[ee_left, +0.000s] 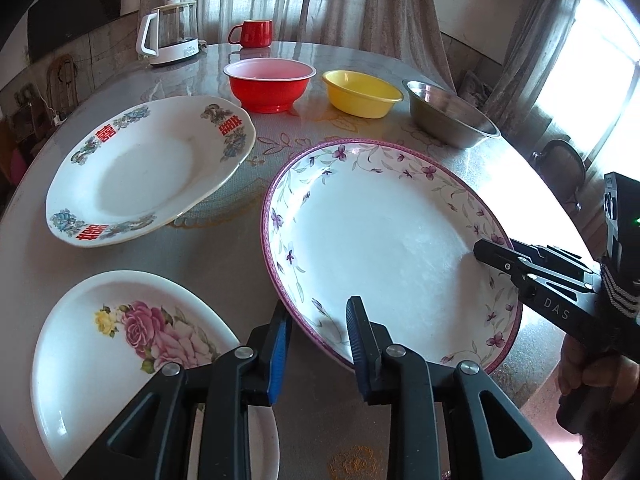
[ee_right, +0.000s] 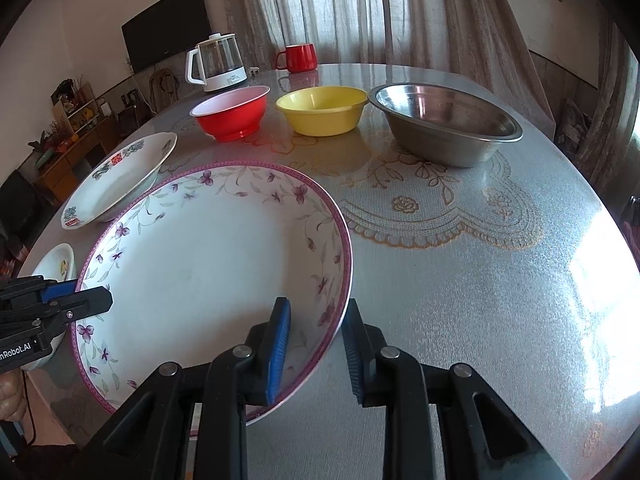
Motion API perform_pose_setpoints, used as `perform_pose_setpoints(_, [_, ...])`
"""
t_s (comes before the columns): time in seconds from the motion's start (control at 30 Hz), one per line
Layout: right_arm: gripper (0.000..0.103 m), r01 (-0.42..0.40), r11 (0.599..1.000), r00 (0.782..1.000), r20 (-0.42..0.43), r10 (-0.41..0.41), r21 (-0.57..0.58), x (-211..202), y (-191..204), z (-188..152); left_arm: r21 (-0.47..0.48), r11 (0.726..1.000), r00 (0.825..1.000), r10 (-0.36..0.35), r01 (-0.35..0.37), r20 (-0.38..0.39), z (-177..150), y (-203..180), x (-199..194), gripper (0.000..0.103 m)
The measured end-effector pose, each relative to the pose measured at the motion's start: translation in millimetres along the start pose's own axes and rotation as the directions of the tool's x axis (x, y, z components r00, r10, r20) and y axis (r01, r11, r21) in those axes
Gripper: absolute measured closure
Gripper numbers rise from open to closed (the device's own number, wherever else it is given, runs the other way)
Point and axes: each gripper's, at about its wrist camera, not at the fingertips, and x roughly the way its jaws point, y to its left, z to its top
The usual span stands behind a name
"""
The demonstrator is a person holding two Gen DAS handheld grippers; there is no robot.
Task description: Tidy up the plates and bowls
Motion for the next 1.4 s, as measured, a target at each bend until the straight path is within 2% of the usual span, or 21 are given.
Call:
perform_pose_setpoints(0.7, [0.077,-0.004,0.999,1.0,0.0,0.005,0.046,-9,-2,-10,-0.006,1.0,1.0,0.009,-0.009,0.002,-5,-5,0,0.072])
perform_pose_setpoints(0.87, [0.076,-0.012,0.998,1.0,0.0,0.012,0.068,-10,-3,-10,0.014,0.999,0.999,0.043,-0.043,0.0,-8,-9,-1,0.07])
perform_pose_setpoints(0.97, [0.075,-0.012,0.997,1.0,0.001,0.012,0.08,-10,-4,-8,0.023,0.999,0.999,0.043,-0.044,0.013,-8,-12,-5,0.061])
perform_pose_setpoints(1.03, [0.074,-0.017,0.996,1.0,0.008,0.016,0.092,-10,-5,-7,0.023,0.998,0.997,0.058,-0.059,0.046,-5,-13,-11,0.041])
perform_pose_setpoints(1.3, [0.072,-0.01,0.987,0.999,0.054,0.001,0.158,-18,-11,2,-0.022,0.998,0.993,0.061,-0.059,0.103,6,2,-22,0.04])
perform_pose_setpoints(1.4, [0.068,-0.005,0.985,0.997,0.074,-0.008,0.171,-22,-11,8,-0.029,0.997,0.991,0.077,-0.074,0.109,7,7,-24,0.04])
